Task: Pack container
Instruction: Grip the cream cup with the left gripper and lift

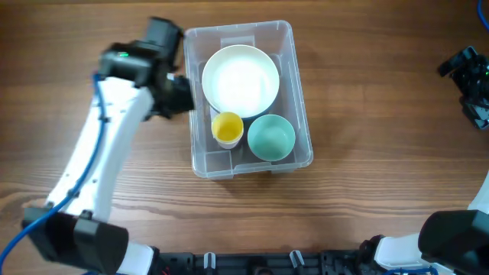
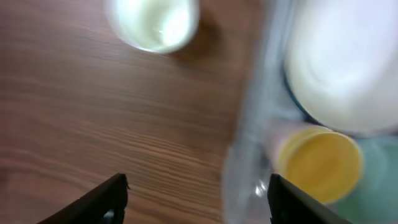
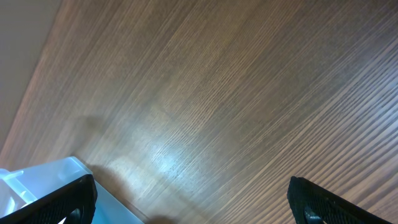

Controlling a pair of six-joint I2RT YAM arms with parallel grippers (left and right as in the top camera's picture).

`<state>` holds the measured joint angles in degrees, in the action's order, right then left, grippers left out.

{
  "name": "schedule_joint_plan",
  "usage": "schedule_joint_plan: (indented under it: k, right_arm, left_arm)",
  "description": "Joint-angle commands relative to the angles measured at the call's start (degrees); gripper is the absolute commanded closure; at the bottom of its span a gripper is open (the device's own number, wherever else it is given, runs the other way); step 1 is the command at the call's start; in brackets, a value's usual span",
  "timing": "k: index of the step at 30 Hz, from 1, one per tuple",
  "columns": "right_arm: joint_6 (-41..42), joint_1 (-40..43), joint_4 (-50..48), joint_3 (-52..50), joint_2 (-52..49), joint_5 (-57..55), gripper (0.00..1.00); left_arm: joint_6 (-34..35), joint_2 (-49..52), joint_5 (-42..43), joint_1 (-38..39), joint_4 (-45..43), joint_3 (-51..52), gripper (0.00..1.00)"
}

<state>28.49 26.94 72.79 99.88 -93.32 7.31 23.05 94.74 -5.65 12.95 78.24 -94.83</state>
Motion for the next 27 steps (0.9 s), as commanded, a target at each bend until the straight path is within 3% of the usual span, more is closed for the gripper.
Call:
schedule_joint_plan:
  k: [1,4,9,12,14,18,19,24,27]
  right_arm:
    - [0.15,0.04,-0.15,-0.04,-0.66,0.22,0.00]
    - [0.15,0.04,-0.15,-0.04,-0.66,0.24,0.00]
    - [0.15,0.04,-0.15,-0.04,-0.66,0.22,0.00]
    - [0.15,0.04,-0.15,-0.04,-0.66,0.22,0.00]
    - [0.15,0.04,-0.15,-0.04,-0.66,0.22,0.01]
    - [0.13,0.04,-0.15,-0.04,-0.66,0.22,0.00]
    - [0.15,0.04,-0.15,-0.04,-0.66,0.24,0.00]
    - [0.17,0.04,-0.15,-0.04,-0.66,0.24,0.00]
    - [0.15,0.04,-0.15,-0.04,-0.66,0.22,0.00]
  left_arm:
    - [-0.31,1.14,-0.50,-9.64,-1.81,0.11,0.27]
    - [-6.12,5.88,8.50,-15.32,-5.81,0.11,0.29]
    - [-6.14,14.93,12.33,-18.97,-11.26,0.11,0.32]
    - [-6.12,20.44,12.24,-18.95,-13.22,0.11,0.41]
    - [-5.90,23.37,12.22,-18.97,-14.10,0.11,0.52]
    - [-4.33,26.03,12.28,-19.08,-15.39,0.11,0.89]
    - [-4.33,26.03,12.28,-19.08,-15.37,0.11,0.95]
    - [-4.68,20.68,9.16,-19.34,-10.23,-0.98,0.96]
    - [-4.85,12.39,9.55,-18.53,-4.83,-2.45,0.96]
